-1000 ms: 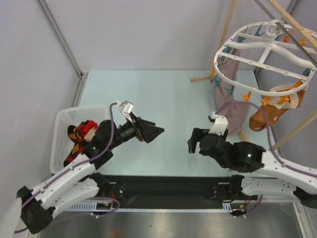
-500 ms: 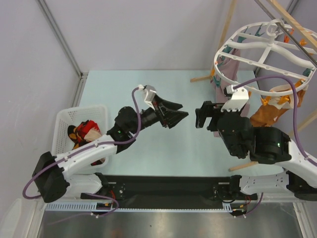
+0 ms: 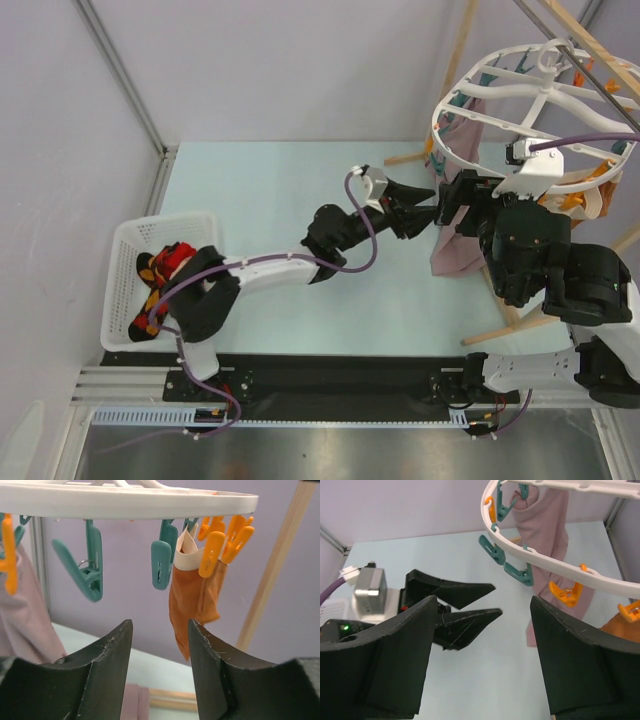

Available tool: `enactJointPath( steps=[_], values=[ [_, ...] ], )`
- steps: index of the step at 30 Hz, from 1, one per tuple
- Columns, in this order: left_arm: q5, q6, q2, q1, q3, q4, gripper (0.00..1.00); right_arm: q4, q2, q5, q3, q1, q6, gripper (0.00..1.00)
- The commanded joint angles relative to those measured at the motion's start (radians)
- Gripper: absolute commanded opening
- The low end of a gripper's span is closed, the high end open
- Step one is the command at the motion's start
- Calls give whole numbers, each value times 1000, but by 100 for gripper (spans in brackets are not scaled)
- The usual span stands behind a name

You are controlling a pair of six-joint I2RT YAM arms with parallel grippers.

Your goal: Clip the socks to the hanger

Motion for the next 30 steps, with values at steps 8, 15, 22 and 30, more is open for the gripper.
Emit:
enactJointPath(
  steps=[8, 15, 22, 30],
  values=[
    [72, 118, 265, -16, 335, 177, 52, -94, -67, -10, 33, -11, 6, 78],
    [97, 105, 344, -16, 438, 160, 53, -91, -52, -32, 13, -11, 12, 78],
    [105, 70, 370, -18, 475, 174, 49, -91, -46, -33, 21, -11, 26, 78],
    [120, 61, 348, -18, 463, 160, 34, -105, -35, -20, 6, -13, 47, 76]
  ],
)
